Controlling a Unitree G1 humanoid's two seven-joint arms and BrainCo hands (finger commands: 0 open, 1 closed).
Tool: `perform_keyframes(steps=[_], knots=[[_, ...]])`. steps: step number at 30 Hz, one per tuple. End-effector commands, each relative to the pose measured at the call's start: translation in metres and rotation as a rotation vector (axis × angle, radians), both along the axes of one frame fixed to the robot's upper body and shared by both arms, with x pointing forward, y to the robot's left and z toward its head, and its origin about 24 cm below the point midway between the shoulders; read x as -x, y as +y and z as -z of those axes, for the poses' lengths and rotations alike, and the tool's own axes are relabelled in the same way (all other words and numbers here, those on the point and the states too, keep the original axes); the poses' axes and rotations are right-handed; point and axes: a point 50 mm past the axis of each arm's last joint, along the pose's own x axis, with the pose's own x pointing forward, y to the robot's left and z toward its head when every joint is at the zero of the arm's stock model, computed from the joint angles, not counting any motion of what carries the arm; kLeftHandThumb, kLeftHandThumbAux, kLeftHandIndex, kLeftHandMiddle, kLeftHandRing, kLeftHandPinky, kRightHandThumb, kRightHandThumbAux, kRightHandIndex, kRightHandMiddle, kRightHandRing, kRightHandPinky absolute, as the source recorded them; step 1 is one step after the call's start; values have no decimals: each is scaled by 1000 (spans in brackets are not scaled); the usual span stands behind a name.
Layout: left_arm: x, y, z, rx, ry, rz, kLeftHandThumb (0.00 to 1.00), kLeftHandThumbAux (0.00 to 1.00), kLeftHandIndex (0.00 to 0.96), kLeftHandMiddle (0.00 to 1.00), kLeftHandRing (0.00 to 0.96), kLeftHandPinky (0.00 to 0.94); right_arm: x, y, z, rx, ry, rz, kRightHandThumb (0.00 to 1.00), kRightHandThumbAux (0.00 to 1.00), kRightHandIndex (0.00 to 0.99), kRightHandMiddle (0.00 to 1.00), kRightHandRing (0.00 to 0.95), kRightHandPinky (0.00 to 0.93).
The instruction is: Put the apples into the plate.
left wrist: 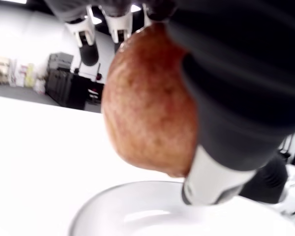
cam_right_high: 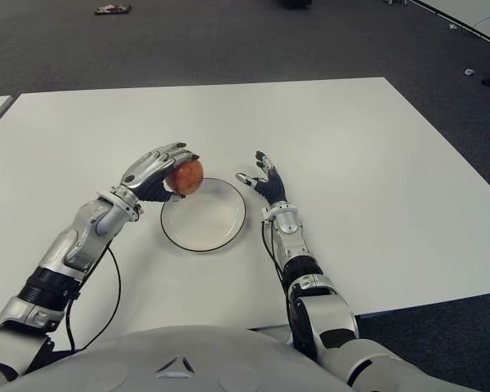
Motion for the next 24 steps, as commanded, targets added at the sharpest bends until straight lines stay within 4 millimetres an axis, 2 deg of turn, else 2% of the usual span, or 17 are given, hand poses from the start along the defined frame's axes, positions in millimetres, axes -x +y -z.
perform_keyframes(steps=[1,8,24], knots=[[-4,-4,-1,-57,-49,-21,186,127,0,0,0,0,21,-2,28,7,155,4,91,694,0,0,29,97],[-5,-6,2,-100,-64,-36,146,139,0,0,0,0,21,-1,28,6,156,7,97,709,0,9,43,111],[-7,-6,5,-118,-68,-23,125,147,0,0,0,0,20,1,28,1,153,6,106,715,0,5,40,100]])
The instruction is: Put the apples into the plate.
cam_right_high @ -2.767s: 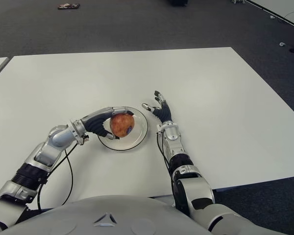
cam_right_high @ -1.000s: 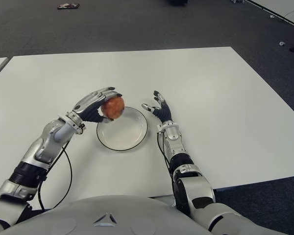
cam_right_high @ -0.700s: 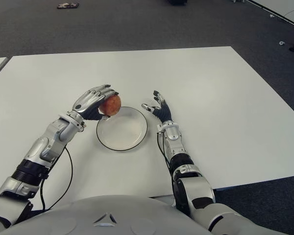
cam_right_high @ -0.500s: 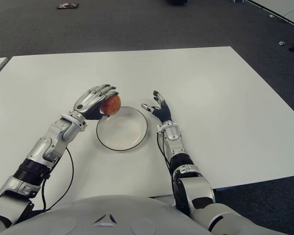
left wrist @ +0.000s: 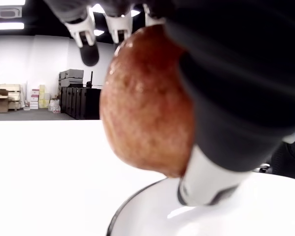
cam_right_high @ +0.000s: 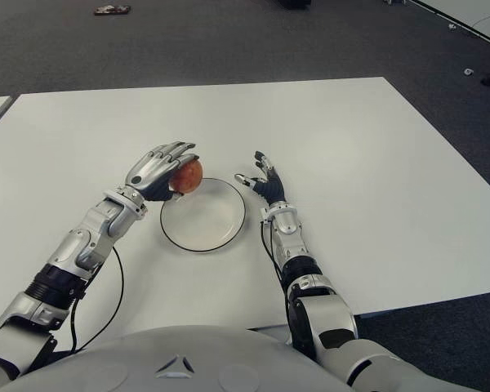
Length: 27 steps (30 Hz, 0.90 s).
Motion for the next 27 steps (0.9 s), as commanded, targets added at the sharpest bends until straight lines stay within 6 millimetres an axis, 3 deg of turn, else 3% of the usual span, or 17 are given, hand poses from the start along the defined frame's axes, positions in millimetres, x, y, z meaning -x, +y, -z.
perform_keyframes(steps=[1,27], knots=[[-4,0,-2,-11,-19,4,124,148,0,0,0,0,20,-2,27,7,152,7,105,712,0,4,38,98],[-4,0,0,18,5,21,136,158,0,0,0,0,20,-2,29,10,165,12,100,712,0,10,41,102]])
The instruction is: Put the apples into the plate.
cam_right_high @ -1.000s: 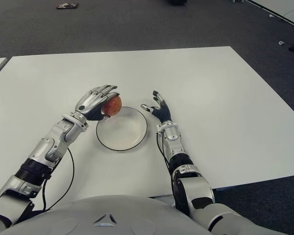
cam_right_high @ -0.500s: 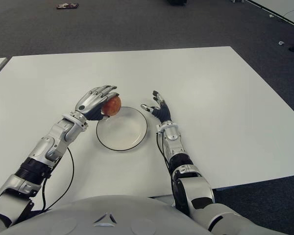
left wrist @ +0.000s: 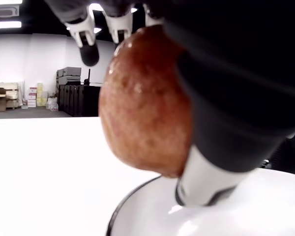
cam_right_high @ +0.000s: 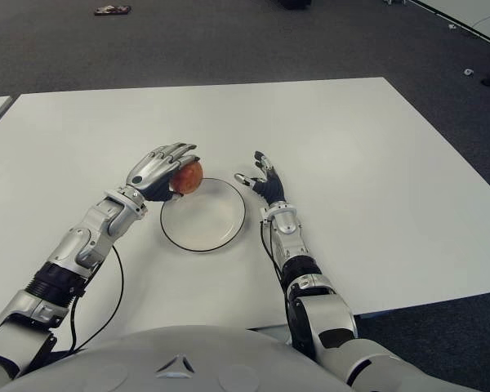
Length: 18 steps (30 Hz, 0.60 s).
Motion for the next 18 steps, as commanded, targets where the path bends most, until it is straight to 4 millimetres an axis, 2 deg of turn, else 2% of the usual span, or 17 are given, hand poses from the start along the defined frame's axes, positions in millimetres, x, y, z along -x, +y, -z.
perform_keyframes(steps=[1,16,18], knots=[[-2,0,-2,17,-5,6,137,157,0,0,0,0,20,-2,29,10,164,10,99,711,0,10,40,100],[2,-2,-8,61,-2,32,178,137,0,0,0,0,21,-1,29,9,164,4,92,706,0,8,37,94],[11,-9,-19,92,-14,62,202,125,0,0,0,0,20,-1,29,9,163,4,92,705,0,7,35,93]])
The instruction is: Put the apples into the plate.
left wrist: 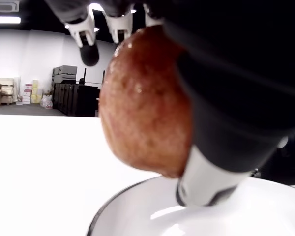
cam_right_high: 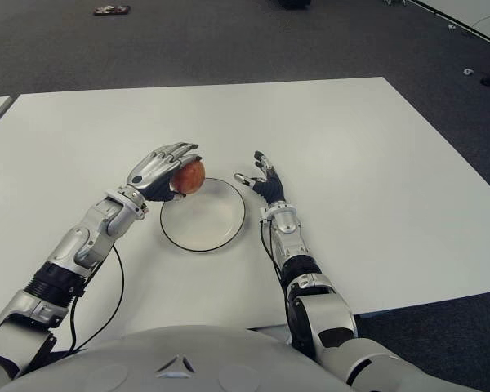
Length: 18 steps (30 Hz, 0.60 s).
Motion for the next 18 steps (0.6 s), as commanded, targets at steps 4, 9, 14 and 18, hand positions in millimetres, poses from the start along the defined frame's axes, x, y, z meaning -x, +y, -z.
perform_keyframes(steps=[4,9,14,18], knots=[[28,-16,-30,112,-18,97,237,105,0,0,0,0,20,-2,29,11,163,7,94,704,0,5,32,90],[28,-14,-27,255,49,129,244,97,0,0,0,0,20,-2,29,15,165,7,94,705,0,3,30,88],[17,-3,-17,295,105,114,193,116,0,0,0,0,21,-2,29,17,162,6,95,711,0,3,30,91],[38,-20,-35,331,121,193,166,123,0,0,0,0,20,-2,28,19,158,4,93,714,0,5,31,89]])
